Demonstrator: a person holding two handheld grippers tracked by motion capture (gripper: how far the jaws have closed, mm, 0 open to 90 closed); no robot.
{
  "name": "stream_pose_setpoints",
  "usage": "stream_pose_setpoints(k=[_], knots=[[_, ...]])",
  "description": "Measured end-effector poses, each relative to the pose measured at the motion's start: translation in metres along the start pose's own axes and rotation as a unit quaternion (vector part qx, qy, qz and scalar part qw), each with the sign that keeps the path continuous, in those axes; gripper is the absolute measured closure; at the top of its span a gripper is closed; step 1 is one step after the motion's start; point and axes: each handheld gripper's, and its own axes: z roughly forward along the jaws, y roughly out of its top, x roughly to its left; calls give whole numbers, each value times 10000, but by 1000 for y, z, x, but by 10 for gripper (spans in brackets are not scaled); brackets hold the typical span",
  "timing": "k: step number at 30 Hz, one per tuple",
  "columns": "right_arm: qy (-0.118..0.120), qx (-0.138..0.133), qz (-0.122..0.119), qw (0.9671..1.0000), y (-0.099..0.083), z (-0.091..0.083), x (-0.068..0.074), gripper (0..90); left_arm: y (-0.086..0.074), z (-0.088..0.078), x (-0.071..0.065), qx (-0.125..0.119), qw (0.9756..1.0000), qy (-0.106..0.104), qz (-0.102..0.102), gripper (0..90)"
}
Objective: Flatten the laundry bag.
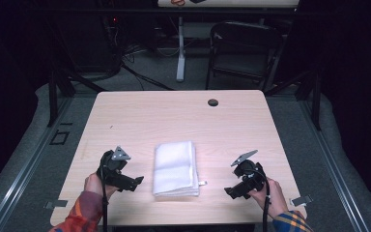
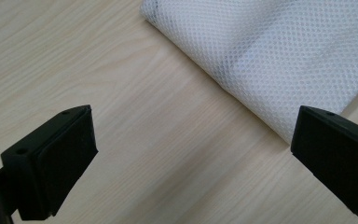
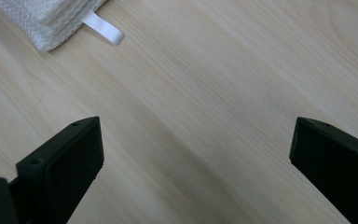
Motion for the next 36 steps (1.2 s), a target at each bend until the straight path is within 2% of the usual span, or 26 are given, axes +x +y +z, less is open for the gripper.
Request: stream_pose_setpoints(k=[5,8,15,21,25,27,29,32,36], knots=[[67,16,48,10000,-1,-1,-2,31,0,1,-1,5,10000,-38,8,0],[-19,75,-26,10000,0,-2,-3,34,0,-1,-2,-15,10000,-54,-5,0],[20,87,-28,10000,0,-1,-1,41,2,-2,-4,-44,9999,-100,30,0],[44,52,-21,10000,0,-1,0,45,5,-2,-11,-79,9998,-179,61,0],[8,86,-22,10000,0,-1,1,47,7,-1,-14,-96,9998,-134,55,22],[0,109,-27,9999,1,0,1,49,8,-1,-16,-124,9997,-181,104,21],[10,-25,69,10000,1,1,2,54,11,1,-20,-151,9995,-258,142,17],[29,57,2,10000,2,-1,2,57,15,3,-27,-160,9990,-306,270,18],[23,100,-9,9999,2,-1,0,60,18,5,-33,-182,9985,-375,344,27]])
